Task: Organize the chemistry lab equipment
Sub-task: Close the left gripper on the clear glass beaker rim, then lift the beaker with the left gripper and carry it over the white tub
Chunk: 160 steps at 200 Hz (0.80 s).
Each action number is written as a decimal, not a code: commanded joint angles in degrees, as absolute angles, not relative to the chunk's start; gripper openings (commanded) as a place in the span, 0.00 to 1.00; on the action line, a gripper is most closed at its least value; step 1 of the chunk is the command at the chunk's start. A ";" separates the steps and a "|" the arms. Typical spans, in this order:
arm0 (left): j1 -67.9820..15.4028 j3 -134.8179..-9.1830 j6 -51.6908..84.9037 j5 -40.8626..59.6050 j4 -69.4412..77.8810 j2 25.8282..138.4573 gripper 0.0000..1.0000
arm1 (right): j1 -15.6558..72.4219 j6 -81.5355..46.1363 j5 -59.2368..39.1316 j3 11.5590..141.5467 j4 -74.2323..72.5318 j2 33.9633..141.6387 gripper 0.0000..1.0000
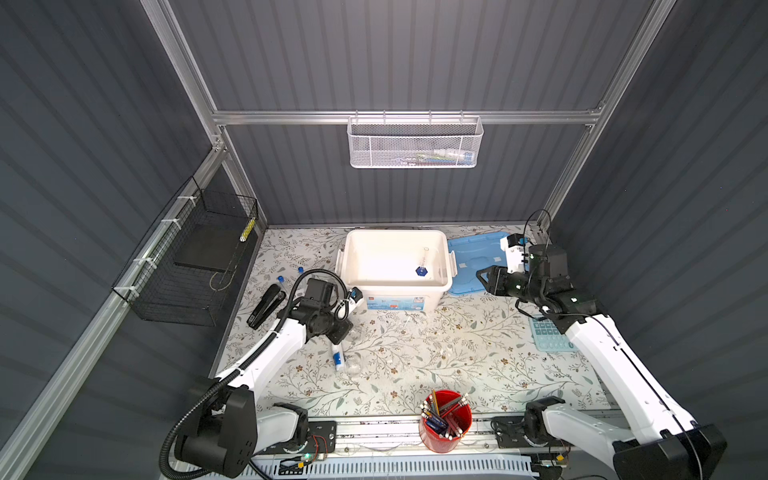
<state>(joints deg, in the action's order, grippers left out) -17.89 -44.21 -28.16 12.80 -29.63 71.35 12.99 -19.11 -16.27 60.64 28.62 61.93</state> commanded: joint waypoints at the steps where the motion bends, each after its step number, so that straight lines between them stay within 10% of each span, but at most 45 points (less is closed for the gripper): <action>1: -17.58 -47.41 -29.43 15.39 -33.29 69.71 0.00 | 12.74 -19.42 -16.61 60.65 28.36 61.36 0.39; 160: -17.56 -84.13 -34.85 23.30 -61.95 73.71 0.00 | 12.74 -20.04 -17.43 59.59 28.74 59.44 0.40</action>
